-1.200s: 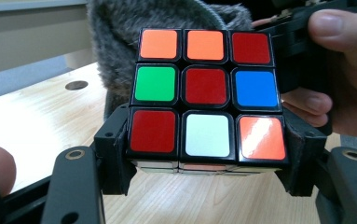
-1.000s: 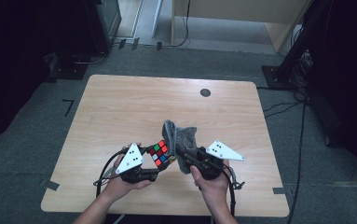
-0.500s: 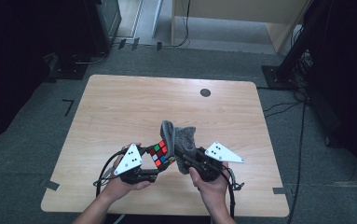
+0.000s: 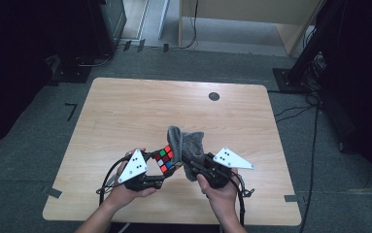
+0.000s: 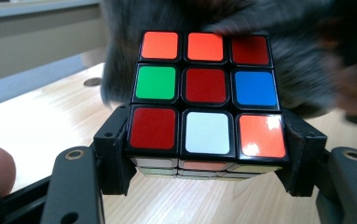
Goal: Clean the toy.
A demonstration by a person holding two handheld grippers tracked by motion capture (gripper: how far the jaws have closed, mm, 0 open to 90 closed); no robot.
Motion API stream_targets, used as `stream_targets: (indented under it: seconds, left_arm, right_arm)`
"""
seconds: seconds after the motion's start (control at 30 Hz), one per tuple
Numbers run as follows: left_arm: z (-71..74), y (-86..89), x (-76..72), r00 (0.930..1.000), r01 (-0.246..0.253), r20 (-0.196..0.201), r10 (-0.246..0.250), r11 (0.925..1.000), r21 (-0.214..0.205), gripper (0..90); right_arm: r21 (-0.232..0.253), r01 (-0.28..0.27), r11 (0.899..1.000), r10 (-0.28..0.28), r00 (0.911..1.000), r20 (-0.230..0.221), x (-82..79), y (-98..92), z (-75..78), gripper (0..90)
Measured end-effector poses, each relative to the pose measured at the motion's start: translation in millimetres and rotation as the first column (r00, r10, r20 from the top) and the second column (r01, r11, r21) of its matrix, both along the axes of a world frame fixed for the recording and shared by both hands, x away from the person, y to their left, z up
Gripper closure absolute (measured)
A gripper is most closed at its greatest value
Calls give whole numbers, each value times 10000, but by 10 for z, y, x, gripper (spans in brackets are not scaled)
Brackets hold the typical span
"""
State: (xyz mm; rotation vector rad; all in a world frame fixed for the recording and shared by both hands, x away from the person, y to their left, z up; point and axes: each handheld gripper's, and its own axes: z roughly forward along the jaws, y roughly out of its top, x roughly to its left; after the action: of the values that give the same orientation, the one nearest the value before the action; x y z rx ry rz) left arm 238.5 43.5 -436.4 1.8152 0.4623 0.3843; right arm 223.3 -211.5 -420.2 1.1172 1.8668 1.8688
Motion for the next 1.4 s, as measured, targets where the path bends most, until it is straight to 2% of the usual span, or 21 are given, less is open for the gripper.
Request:
stream_targets:
  seconds: [0.03, 0.07, 0.13, 0.17, 0.2, 0.23, 0.3, 0.37, 0.4, 0.47, 0.57, 0.63, 0.73, 0.83, 0.87, 0.97, 1.07, 1.13, 1.3, 1.4]
  left_arm:
    - [24, 14, -12, 9999, 107, 45, -106, 9997, -225, 336]
    - [28, 16, -13, 9999, 87, 102, -85, 9997, -210, 336]
    - [16, 13, -10, 9999, -14, 161, 16, 9999, -117, 336]
    - [16, 13, -10, 9999, -14, 161, 16, 9999, -117, 336]
    - [-8, -9, -18, 9989, -243, 418, 231, 9993, 288, 336]
    - [-16, -20, -24, 9988, -234, 439, 217, 9990, 368, 336]
    - [-14, -27, -35, 9990, -160, 417, 147, 9994, 298, 337]
    - [-8, -30, -39, 9990, -160, 427, 148, 9995, 280, 336]
    - [9, -25, -55, 9989, -51, 464, 46, 9999, 112, 337]
    - [45, -7, -70, 9986, 83, 531, -75, 9999, -147, 336]
    - [46, 0, -67, 9980, 37, 635, -29, 9999, -112, 336]
    - [28, 2, -57, 9981, 38, 611, -34, 10000, -70, 336]
    - [-36, -26, -32, 9984, -214, 539, 194, 9991, 367, 336]
    - [-12, -20, -45, 9983, -194, 551, 180, 9995, 244, 336]
    - [3, -14, -53, 9983, -143, 569, 133, 9998, 159, 336]
    - [44, 5, -71, 9979, -5, 644, 11, 10000, -100, 336]
    - [39, 12, -59, 9981, 35, 619, -30, 10000, -85, 336]
    - [22, 16, -42, 9986, 56, 535, -54, 10000, -36, 336]
    - [-12, 4, -26, 9990, -36, 445, 27, 9998, 207, 336]
    - [3, 3, -42, 9988, -86, 494, 77, 9998, 178, 336]
  right_arm:
    - [-135, 186, 9997, -187, 9998, -99, 22, -21, -37, 679]
    - [-269, 301, 9992, -305, 9994, -166, 38, -33, -66, 680]
    - [-204, 366, 9991, -369, 9992, -149, 24, -28, -62, 683]
    - [-145, 297, 9995, -297, 9996, 11, -5, -1, -23, 682]
    - [-148, 148, 9998, -145, 9997, 221, -41, 38, 31, 681]
    - [-180, -37, 9998, 45, 9990, 455, -76, 77, 85, 679]
    - [-510, -103, 9986, 142, 9970, 765, -123, 131, 147, 675]
    - [-520, -90, 9986, 132, 9967, 803, -124, 130, 143, 675]
    - [-291, 59, 9996, -43, 9984, 557, -80, 75, 85, 676]
    - [-501, 457, 9977, -446, 9987, 226, -16, 22, -8, 677]
    - [-556, 582, 9968, -588, 9982, -93, 37, -11, -91, 679]
    - [-579, 557, 9968, -562, 9984, -83, 34, -4, -82, 679]
    - [-248, 69, 9997, -62, 9996, 277, -41, 65, 24, 678]
    - [-218, -43, 9998, 52, 9993, 376, -45, 71, 44, 677]
    - [-156, -37, 9999, 41, 9996, 272, -24, 51, 23, 676]
    - [-416, 318, 9986, -330, 9991, -266, 59, -9, -101, 677]
    - [-368, 411, 9985, -432, 9974, -584, 93, -35, -164, 678]
    - [-428, 385, 9983, -404, 9982, -443, 75, -15, -127, 677]
    - [9, -112, 9999, 112, 9999, -66, 7, 26, -14, 673]
    - [6, -110, 9999, 110, 9998, -159, 37, 15, -58, 672]
